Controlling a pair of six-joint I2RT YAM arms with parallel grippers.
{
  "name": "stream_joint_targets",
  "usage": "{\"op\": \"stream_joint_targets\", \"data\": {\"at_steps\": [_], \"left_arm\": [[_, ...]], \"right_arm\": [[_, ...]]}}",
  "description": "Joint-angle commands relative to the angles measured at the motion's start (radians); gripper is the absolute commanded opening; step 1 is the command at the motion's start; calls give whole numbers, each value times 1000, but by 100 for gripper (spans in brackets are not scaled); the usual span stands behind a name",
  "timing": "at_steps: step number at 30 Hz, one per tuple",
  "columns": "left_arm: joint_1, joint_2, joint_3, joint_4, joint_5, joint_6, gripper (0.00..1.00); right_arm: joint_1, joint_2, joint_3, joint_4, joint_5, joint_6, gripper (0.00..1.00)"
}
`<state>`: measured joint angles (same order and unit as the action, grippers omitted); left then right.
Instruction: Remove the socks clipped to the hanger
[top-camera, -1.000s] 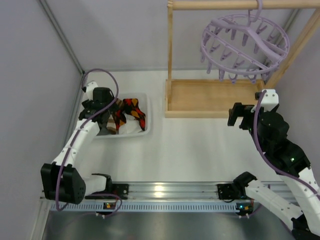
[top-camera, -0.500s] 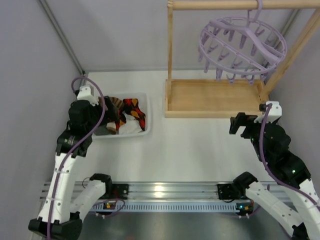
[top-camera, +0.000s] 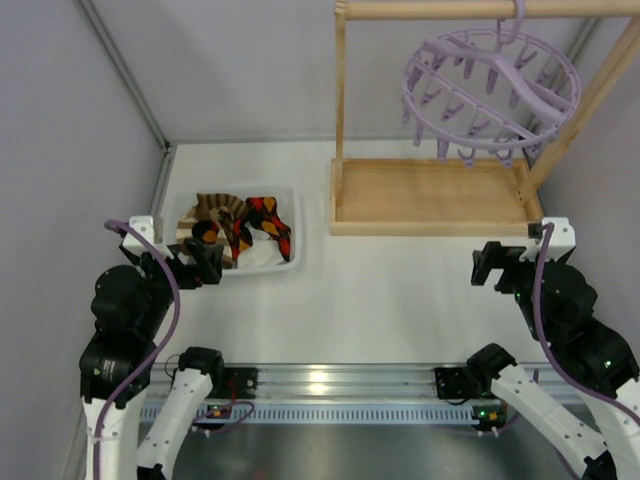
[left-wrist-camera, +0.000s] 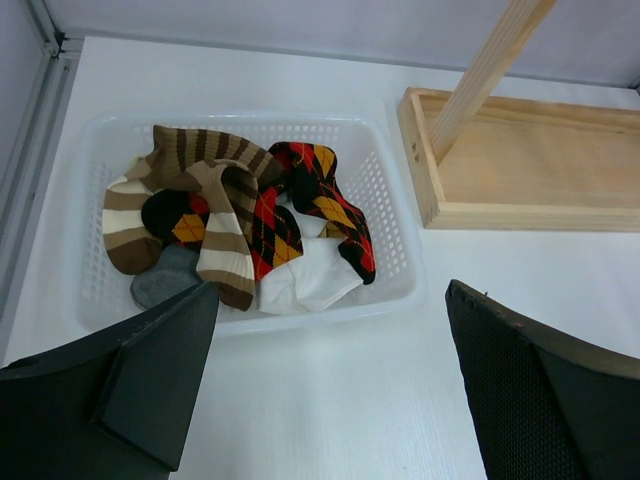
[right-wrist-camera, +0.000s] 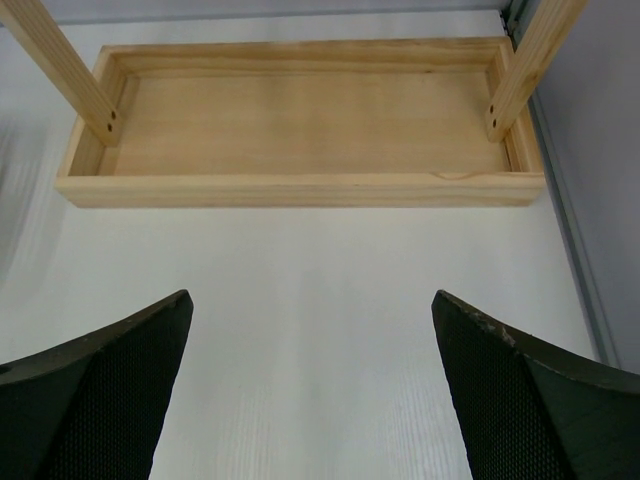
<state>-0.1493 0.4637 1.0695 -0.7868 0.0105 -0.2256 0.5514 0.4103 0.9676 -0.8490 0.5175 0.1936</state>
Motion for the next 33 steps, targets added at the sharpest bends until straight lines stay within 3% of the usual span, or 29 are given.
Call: {"op": "stream_joint_targets", "data": {"at_steps": [1,13,33], "left_arm": [[-22,-31,12,-41,-38,40,99],[-114,-60,-40,-57,-158,45,99],[-115,-46,-46,-52,-224,-11,99]], "right_arm": [[-4,-19,68,-82,13,-28,99],[-2,-62,138,-151,16,-69,100],[-4,-51,60,-62,-40,-54,99]]}}
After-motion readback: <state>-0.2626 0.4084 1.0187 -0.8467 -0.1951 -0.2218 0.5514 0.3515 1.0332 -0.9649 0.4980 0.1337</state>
